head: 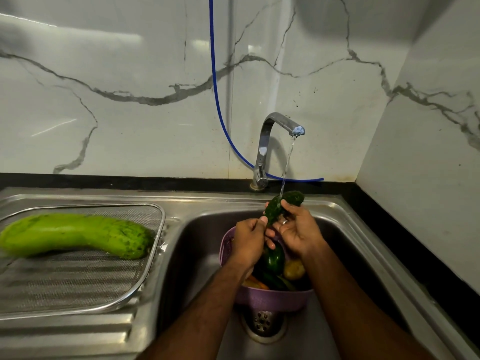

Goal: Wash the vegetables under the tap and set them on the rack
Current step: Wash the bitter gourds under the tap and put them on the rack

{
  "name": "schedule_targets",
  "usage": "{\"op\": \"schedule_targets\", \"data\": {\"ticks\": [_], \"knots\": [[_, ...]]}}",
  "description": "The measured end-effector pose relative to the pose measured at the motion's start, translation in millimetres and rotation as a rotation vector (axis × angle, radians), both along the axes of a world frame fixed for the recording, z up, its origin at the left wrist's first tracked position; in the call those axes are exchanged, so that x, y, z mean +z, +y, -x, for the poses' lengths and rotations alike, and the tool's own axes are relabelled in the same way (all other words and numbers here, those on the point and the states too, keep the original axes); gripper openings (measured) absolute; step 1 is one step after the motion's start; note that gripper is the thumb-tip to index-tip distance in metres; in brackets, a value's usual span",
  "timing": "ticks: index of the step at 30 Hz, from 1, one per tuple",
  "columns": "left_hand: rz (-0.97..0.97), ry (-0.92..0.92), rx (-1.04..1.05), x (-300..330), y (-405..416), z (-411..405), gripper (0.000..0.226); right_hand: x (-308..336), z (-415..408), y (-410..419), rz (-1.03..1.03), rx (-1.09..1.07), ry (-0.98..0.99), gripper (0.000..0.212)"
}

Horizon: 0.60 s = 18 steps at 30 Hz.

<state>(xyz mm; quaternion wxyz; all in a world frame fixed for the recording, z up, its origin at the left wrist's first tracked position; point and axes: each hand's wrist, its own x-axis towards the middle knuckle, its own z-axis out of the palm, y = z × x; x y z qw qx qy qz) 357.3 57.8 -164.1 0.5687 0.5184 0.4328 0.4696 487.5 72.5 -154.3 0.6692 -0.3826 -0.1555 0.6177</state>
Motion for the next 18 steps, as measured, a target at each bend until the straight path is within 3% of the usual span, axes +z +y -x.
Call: {"op": "schedule_targets", "data": {"ticks": [3, 6, 10, 18], "knots": [[-0.007, 0.024, -0.014, -1.0, -0.3, 0.3, 0.041, -0.2, 5.1, -1.3, 0.019, 0.013, -0.056, 0.050], [-0.013, 0.043, 0.003, -2.8, -0.1, -1.1, 0.041, 0.4, 5.7, -1.1, -0.006, 0.053, -0.138, 0.058], [-0.004, 0.033, 0.018, -3.5, 1.9, 0.5, 0.039, 3.8, 8.8, -4.7, -0.006, 0.137, -0.263, 0.047], [-0.028, 0.086, -0.017, -6.5, 2.3, -0.4, 0.035, 0.9, 8.1, 1.8, 0.042, -0.007, -0.168, 0.048]]}}
